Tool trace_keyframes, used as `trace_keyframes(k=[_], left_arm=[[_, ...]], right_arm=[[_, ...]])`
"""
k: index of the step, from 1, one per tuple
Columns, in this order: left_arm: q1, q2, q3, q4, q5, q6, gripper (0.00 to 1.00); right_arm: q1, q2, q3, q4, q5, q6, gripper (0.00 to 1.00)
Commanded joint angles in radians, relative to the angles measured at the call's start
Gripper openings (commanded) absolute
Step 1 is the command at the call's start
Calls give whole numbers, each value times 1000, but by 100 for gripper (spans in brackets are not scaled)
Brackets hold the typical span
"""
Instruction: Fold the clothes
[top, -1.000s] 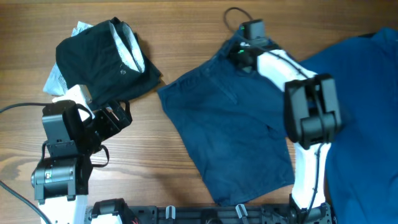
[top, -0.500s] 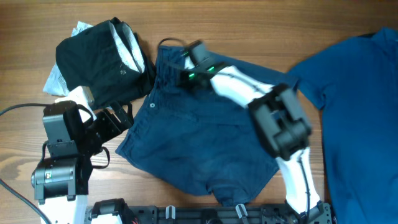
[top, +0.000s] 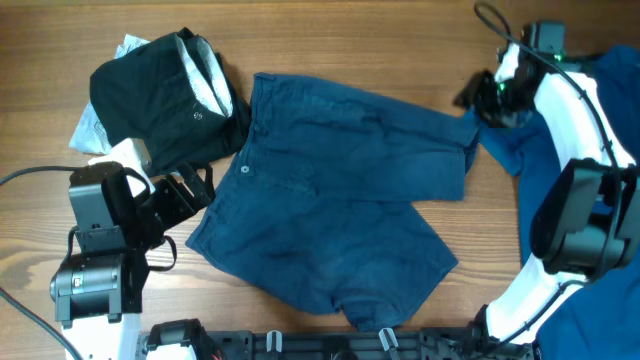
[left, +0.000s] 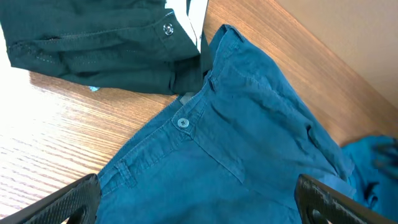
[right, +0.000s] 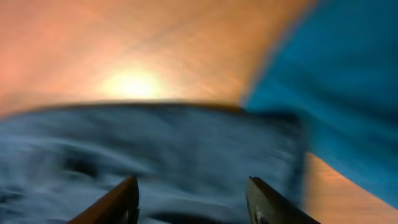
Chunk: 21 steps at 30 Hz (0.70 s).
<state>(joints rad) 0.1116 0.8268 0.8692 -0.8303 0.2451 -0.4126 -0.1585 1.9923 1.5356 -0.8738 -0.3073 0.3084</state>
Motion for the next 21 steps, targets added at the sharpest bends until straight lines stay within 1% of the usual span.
trace_keyframes(k=[1, 4, 5, 6, 7, 8, 10, 11, 14, 16, 18, 20, 21], left_arm=[[2, -1, 20, 3, 16, 16, 100], [2, -1, 20, 6, 16, 16, 100], [2, -1, 20, 7, 16, 16, 100], [2, -1, 20, 7, 16, 16, 100], [2, -1, 20, 7, 15, 16, 100], [2, -1, 20, 7, 15, 16, 100], [2, -1, 20, 7, 15, 16, 100], [2, -1, 20, 8, 15, 16, 100], [2, -1, 20, 13, 15, 16, 100], [2, -1, 20, 14, 15, 16, 100], [2, -1, 20, 14, 16, 16, 100], [2, -1, 20, 14, 16, 16, 100], [2, -1, 20, 14, 16, 16, 100]], right_arm=[[-6, 32, -80, -2, 60, -58, 56], [2, 32, -141, 34, 60, -39, 56], [2, 32, -154, 48, 60, -30, 56], [2, 32, -166, 60, 59, -13, 52], [2, 32, -175, 66, 43, -10, 46], [2, 32, -180, 71, 9, -11, 37], [2, 31, -180, 119, -60, -27, 16], [0, 29, -175, 167, -137, -47, 4], [-5, 29, -151, 283, -325, -38, 4], [-20, 29, -135, 418, -495, 40, 4], [-31, 29, -135, 523, -549, 144, 4], [-34, 29, -135, 613, -537, 214, 8], [-34, 29, -135, 640, -513, 222, 29]])
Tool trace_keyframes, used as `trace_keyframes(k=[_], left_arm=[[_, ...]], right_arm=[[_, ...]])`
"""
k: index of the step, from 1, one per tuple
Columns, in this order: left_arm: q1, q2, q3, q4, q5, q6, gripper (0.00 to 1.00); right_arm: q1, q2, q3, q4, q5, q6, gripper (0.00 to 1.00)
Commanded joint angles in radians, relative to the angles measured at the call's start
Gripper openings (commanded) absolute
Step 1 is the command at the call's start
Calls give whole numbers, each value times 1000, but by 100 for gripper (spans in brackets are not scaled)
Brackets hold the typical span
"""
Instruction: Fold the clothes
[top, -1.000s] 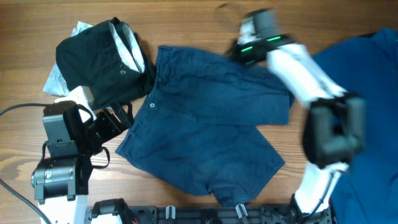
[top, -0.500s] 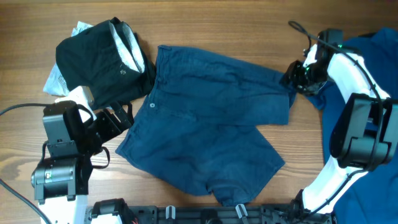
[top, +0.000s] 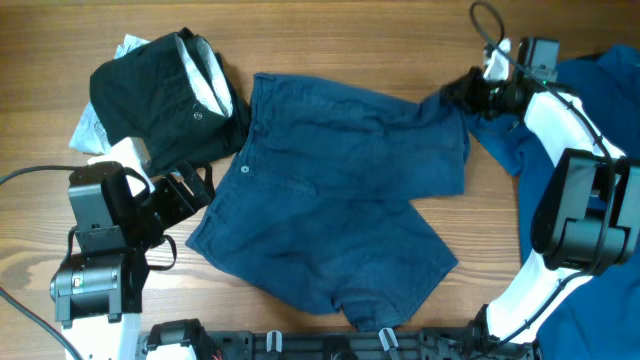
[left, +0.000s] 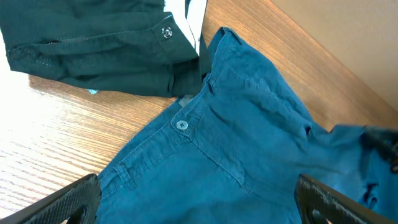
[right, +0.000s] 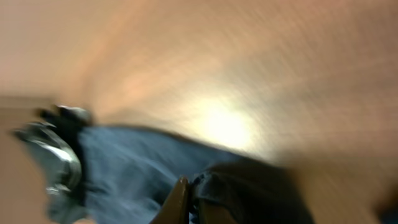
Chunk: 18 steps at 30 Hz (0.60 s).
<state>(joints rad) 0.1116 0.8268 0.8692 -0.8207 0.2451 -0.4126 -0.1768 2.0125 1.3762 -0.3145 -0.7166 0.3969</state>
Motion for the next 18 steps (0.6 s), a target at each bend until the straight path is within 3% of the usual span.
trace_keyframes(k=[1, 4, 11, 12, 15, 18], left_arm=[[2, -1, 20, 5, 16, 16, 100], [2, -1, 20, 9, 16, 16, 100], [2, -1, 20, 14, 15, 16, 100], [2, -1, 20, 18, 16, 16, 100], [2, -1, 20, 28, 16, 16, 100], [2, -1, 20, 22, 16, 16, 100]], right_arm=[[-13, 9, 25, 111, -50, 134, 51], [-15, 9, 25, 90, 79, 108, 51], [-40, 9, 25, -141, 289, -87, 51], [-40, 9, 25, -166, 335, -103, 47], [-43, 9, 25, -232, 491, -105, 23], [-60, 9, 25, -261, 516, -106, 19]])
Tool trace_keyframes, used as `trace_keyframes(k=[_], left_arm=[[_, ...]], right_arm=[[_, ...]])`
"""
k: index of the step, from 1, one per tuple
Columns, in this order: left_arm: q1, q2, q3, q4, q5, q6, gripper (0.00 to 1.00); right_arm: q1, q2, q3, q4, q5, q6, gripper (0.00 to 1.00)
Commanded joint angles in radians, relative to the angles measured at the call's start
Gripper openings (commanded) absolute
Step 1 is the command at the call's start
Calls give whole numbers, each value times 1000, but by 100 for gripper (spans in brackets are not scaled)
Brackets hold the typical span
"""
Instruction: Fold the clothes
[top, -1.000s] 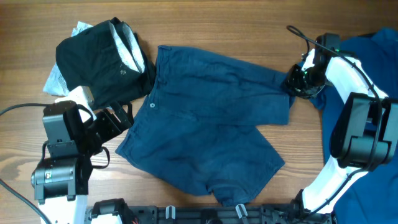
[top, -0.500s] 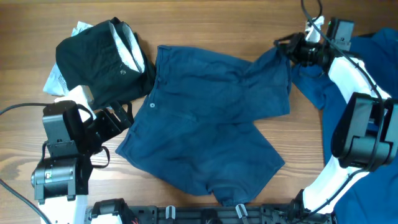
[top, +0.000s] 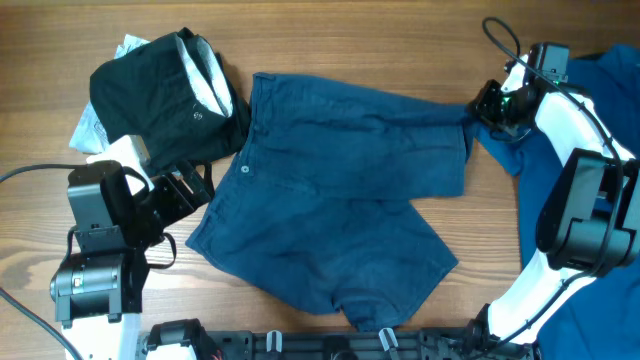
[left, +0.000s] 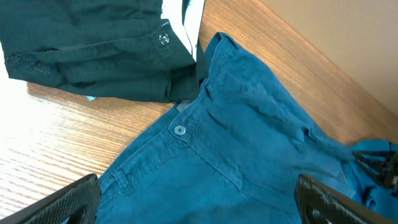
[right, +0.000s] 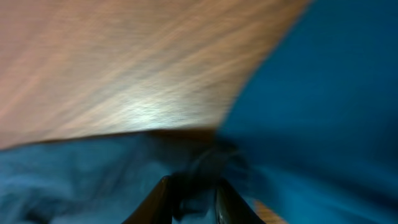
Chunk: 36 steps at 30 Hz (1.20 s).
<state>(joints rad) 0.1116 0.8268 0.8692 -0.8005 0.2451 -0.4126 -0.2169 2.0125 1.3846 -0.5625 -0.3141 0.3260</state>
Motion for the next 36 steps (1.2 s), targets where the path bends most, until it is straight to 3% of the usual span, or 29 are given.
trace_keyframes(k=[1, 2, 5, 10, 15, 18, 22, 28, 30, 31, 32, 33, 34, 36], left_arm=[[2, -1, 20, -1, 16, 16, 100], [2, -1, 20, -3, 16, 16, 100], [2, -1, 20, 0, 16, 16, 100], [2, -1, 20, 3, 16, 16, 100], [2, -1, 20, -6, 16, 16, 100], [2, -1, 20, -19, 16, 16, 100], [2, -1, 20, -15, 16, 16, 100], [2, -1, 20, 3, 16, 16, 100], [2, -1, 20, -2, 16, 16, 100], [2, -1, 20, -4, 16, 16, 100], [2, -1, 20, -4, 16, 16, 100], [2, -1, 20, -4, 16, 16, 100], [2, -1, 20, -5, 16, 16, 100], [2, -1, 20, -5, 16, 16, 100]], right_arm=[[-29, 9, 16, -11, 74, -53, 15], [-35, 9, 16, -3, 19, -103, 11], [-39, 9, 16, 37, -170, -205, 11], [-36, 9, 16, 117, -400, -221, 4], [-58, 9, 16, 198, -425, -30, 6], [-56, 10, 16, 14, -406, -70, 12], [-19, 10, 12, -205, -169, -114, 28], [64, 11, -71, -125, -74, 8, 51], [81, 11, -108, -23, -59, 35, 52], [87, 11, -126, 33, -60, 48, 52], [91, 12, -136, 67, -59, 58, 41], [91, 12, -138, 101, -60, 74, 28], [81, -6, -104, 123, -82, 45, 4], [73, -30, -61, 84, -104, 21, 4]])
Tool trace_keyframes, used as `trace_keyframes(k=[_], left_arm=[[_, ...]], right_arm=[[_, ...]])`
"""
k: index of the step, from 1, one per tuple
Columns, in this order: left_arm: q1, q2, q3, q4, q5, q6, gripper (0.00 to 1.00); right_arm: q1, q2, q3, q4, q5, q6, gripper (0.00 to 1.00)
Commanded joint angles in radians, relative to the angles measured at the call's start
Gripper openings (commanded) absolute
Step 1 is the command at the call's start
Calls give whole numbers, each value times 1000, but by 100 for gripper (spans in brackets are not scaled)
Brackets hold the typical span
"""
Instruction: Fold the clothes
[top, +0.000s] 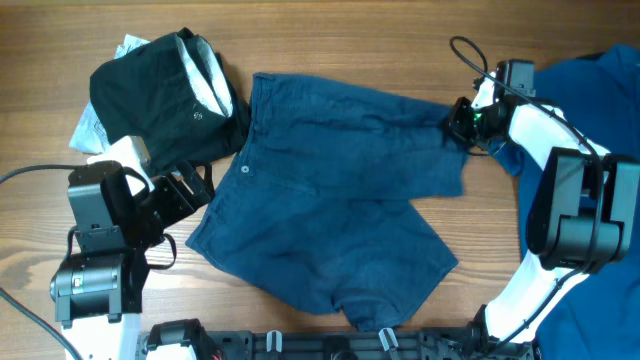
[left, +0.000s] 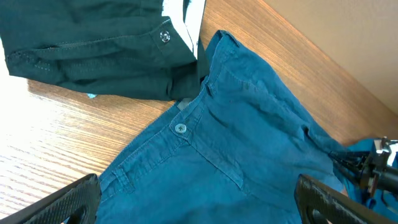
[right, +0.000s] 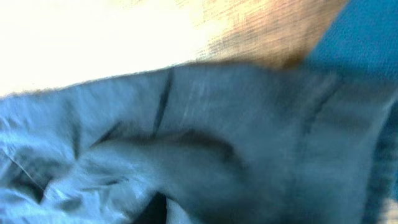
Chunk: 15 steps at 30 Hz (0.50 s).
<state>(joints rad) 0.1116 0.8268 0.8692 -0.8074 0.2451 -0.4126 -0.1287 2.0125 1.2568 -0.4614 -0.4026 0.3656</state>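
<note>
Blue shorts (top: 340, 200) lie spread flat across the middle of the table, waistband to the left, legs to the right and front. My right gripper (top: 462, 118) is at the far right corner of the rear leg, shut on the hem. In the right wrist view blurred blue shorts cloth (right: 186, 124) fills the frame and hides most of the fingers. My left gripper (left: 199, 208) stands open just above the waistband (left: 180, 129) near the button, nothing between its fingertips (left: 68, 199).
A folded black garment (top: 160, 95) with a white lining lies at the back left, over some white paper (top: 95, 130). A bright blue cloth (top: 590, 110) lies at the right edge, behind the right arm. Bare wood (top: 400, 40) runs along the back.
My right gripper has shifted a little to the left with the leg's corner, which now sits slightly bunched. The left arm and the rest of the shorts have not moved.
My right gripper was open at the rear leg's right corner. Then it was shut on the hem, further left. Then it held the hem back out to the right, and now a little left again. My left gripper stayed open by the waistband.
</note>
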Motion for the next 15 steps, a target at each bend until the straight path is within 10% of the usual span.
trace_keyframes(k=[1, 15], left_arm=[[2, -1, 20, 2, 16, 16, 100], [2, -1, 20, 11, 16, 16, 100]], right_arm=[[-18, -48, 89, -42, -30, -29, 4], [-32, -131, 139, -92, 53, -34, 20]])
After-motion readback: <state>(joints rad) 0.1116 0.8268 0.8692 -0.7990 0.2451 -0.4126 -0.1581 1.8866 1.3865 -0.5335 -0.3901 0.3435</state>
